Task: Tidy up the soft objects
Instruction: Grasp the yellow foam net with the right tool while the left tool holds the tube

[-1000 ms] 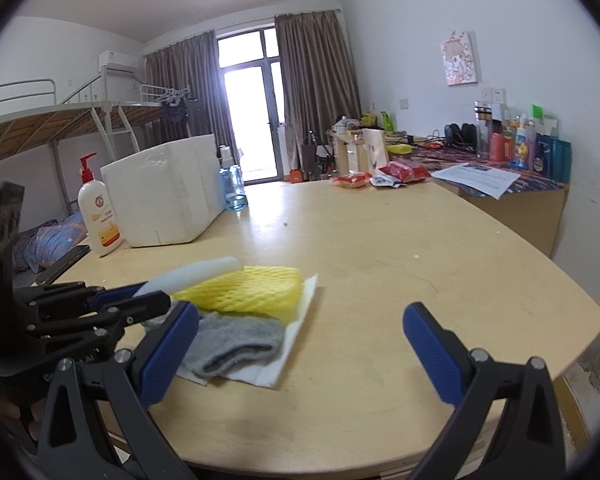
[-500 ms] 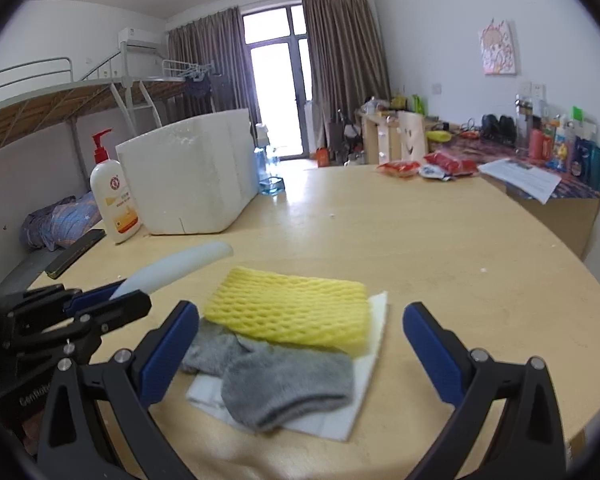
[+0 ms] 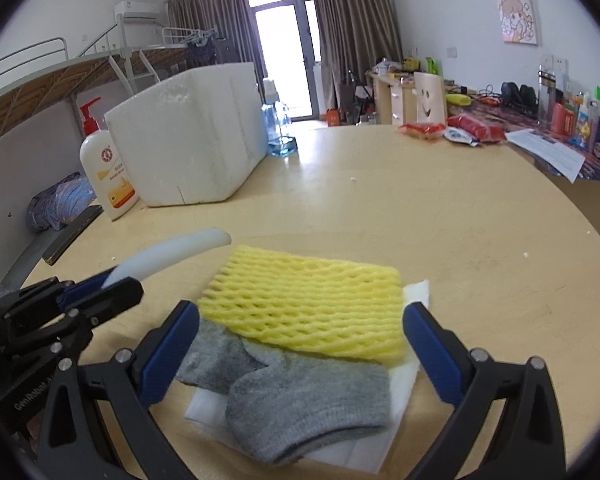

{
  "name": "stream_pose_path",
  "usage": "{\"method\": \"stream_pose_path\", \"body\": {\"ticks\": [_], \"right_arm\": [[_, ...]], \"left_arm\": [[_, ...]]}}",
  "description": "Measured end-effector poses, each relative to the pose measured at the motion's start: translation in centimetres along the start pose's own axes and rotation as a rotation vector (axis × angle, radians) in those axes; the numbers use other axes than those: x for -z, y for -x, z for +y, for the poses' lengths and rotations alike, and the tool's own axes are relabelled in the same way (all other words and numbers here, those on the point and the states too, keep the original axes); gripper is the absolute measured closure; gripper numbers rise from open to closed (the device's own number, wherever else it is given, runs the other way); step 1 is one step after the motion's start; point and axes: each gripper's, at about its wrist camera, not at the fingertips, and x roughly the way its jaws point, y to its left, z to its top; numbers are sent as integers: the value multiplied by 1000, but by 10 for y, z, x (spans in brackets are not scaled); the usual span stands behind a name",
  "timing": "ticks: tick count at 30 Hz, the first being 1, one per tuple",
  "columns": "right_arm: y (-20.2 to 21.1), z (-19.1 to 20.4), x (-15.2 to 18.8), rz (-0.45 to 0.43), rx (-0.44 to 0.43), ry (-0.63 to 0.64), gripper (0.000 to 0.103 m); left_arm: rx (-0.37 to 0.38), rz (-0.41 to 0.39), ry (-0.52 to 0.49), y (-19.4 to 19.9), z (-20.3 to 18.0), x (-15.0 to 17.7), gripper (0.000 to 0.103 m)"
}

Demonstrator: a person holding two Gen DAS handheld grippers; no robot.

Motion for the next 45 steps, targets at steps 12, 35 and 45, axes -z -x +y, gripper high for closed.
{"method": "stream_pose_path", "body": {"ticks": [12, 35, 45], "right_arm": [[1, 8, -7, 26, 59, 82, 34], [-43, 59, -33, 137, 32, 327, 27], [-57, 46, -38, 204, 7, 238, 70]], "left_arm": [[5, -2, 3, -1, 2, -1, 84], [-22, -40, 69, 19, 39, -3, 84], [-27, -46, 91, 22, 45, -4, 84]]}}
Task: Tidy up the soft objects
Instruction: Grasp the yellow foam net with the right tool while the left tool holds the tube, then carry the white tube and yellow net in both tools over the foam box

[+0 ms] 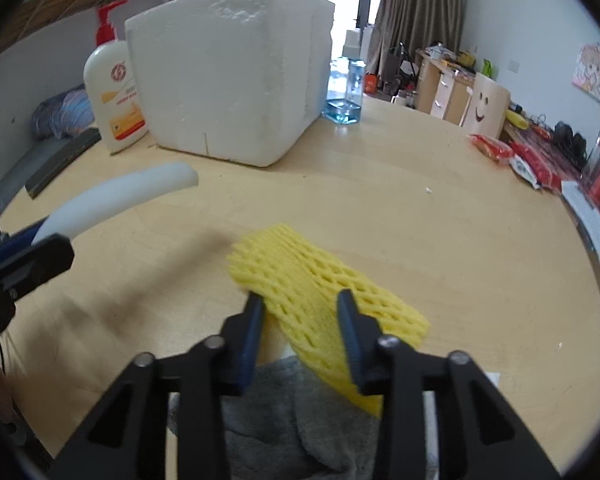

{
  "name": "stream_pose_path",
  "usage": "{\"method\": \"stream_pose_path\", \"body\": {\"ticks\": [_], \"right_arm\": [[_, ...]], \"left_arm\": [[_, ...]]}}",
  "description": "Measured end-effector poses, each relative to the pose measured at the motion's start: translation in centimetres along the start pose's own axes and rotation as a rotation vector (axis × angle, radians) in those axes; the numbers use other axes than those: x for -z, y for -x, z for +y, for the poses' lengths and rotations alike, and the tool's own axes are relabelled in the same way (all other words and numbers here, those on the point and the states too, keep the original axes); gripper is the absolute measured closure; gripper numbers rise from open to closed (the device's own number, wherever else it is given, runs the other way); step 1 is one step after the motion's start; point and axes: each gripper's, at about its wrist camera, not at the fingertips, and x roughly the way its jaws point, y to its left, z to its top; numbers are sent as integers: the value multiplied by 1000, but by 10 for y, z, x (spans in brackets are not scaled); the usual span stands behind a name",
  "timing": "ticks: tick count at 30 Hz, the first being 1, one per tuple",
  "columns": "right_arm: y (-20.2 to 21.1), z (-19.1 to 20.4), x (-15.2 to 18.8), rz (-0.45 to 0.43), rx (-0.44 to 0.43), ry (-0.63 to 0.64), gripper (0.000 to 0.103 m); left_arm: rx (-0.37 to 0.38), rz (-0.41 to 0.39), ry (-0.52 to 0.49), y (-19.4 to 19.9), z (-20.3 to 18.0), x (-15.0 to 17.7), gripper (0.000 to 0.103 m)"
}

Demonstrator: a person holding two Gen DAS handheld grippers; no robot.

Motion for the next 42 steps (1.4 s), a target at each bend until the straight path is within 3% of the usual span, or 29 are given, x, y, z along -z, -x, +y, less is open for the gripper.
{"method": "stream_pose_path", "body": {"ticks": [3, 11, 18, 27, 42], "right_arm": [[1, -5, 0, -5, -31, -32, 85], [45, -17, -2, -163, -108, -129, 85], [80, -6, 13, -255, -97, -122, 85], [97, 0, 32, -285, -99, -141, 93], [136, 20, 45, -393, -141, -110, 93]], "left_arm": [[0, 3, -4, 0, -1, -1, 84], [-16, -31, -10, 9, -4, -5, 84], [-26, -62, -27, 26, -12, -7, 84], [-45, -79, -26, 45, -18, -5, 84], [-71, -149, -63, 85, -26, -2, 84]]}}
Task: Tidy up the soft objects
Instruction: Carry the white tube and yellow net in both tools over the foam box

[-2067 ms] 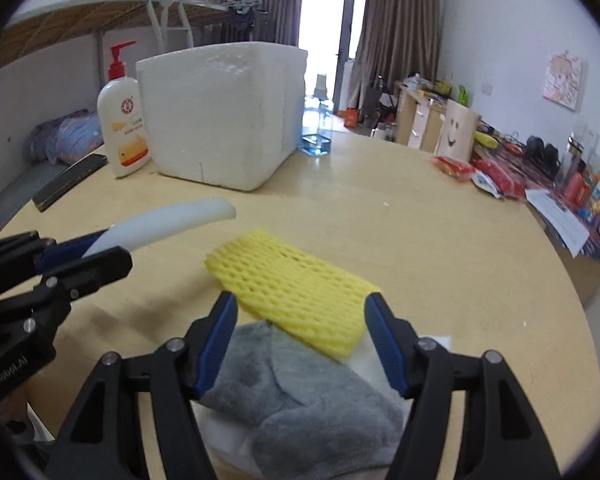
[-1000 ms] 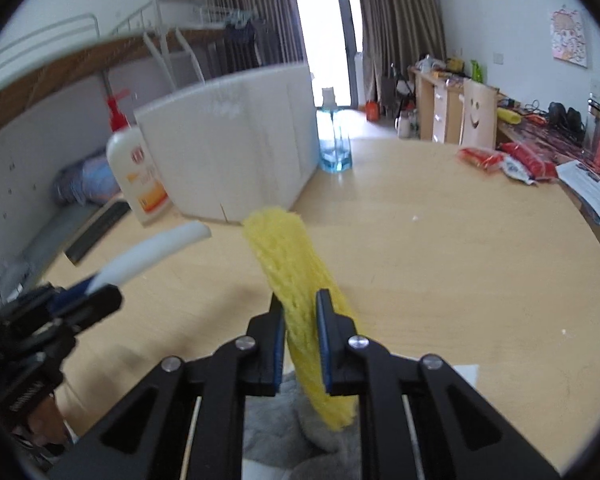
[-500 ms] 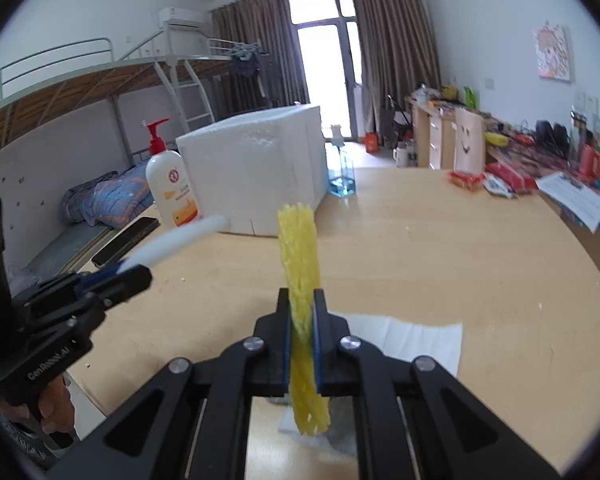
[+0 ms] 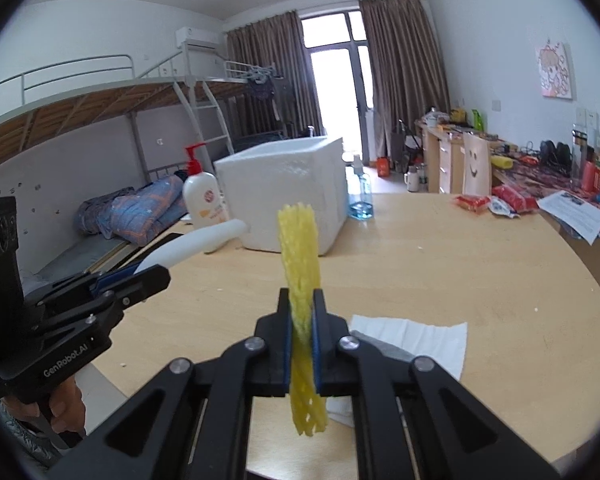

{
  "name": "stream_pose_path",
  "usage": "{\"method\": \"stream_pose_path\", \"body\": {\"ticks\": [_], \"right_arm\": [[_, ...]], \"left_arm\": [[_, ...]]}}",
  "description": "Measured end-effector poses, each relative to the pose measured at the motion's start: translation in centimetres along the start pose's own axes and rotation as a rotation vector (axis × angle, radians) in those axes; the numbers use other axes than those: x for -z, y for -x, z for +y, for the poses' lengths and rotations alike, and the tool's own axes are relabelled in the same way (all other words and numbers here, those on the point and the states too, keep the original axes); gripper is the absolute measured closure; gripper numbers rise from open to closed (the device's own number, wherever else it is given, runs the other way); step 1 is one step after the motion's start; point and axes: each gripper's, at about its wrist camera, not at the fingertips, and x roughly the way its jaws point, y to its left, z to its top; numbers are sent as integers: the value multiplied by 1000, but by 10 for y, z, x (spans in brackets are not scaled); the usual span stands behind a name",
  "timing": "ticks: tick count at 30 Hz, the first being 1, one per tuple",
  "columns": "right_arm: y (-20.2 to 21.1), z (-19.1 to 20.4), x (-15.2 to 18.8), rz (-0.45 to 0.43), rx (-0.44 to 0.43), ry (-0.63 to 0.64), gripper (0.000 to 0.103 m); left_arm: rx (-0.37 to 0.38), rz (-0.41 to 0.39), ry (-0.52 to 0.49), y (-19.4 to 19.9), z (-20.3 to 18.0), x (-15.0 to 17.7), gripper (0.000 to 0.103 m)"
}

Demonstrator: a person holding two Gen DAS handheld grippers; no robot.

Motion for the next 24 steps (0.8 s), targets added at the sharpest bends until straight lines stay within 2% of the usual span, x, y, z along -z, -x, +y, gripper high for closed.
{"method": "stream_pose_path", "body": {"ticks": [16, 24], "right_arm": [[-15, 46, -7, -31, -128, 86, 93], [-26, 60, -15, -25, -165, 112, 93]], "left_arm": [[-113, -50, 16, 40, 33, 2, 84], [-141, -50, 46, 41, 48, -1, 84]]}}
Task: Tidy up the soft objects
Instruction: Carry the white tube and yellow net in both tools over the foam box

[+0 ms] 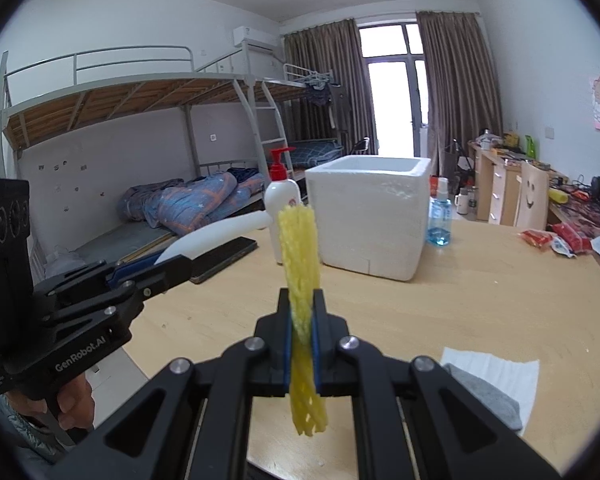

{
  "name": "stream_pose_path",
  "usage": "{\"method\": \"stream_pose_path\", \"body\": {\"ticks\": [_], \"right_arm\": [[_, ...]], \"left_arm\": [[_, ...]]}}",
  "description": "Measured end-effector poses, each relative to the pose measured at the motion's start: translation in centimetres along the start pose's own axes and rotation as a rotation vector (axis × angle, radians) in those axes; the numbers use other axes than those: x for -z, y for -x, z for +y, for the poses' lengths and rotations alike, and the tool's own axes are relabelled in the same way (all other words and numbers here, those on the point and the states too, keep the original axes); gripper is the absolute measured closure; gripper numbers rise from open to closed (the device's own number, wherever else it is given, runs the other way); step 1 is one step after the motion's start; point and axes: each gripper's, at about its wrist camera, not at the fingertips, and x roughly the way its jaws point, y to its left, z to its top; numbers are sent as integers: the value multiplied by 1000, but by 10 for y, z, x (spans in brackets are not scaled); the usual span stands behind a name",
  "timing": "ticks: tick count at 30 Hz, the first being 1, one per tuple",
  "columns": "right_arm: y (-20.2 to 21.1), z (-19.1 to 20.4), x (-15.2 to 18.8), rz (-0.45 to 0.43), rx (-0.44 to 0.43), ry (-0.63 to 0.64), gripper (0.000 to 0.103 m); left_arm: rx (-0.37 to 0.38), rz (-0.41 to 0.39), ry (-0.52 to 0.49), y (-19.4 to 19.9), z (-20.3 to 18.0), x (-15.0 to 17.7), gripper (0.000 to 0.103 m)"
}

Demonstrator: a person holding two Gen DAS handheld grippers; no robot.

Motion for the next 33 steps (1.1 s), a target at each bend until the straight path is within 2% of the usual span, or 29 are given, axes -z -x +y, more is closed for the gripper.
{"method": "stream_pose_path", "body": {"ticks": [12, 24, 33], "right_arm": [[-7, -8, -17, -9, 2, 9, 93], [-17, -27, -54, -29, 22, 4, 93], [-21, -39, -87, -61, 27, -8, 93]], "left_arm": [[-1, -9, 9, -13, 4, -24, 84], [-16, -32, -16, -37, 2, -63, 84], [1, -47, -30, -50, -2, -96, 84]]}}
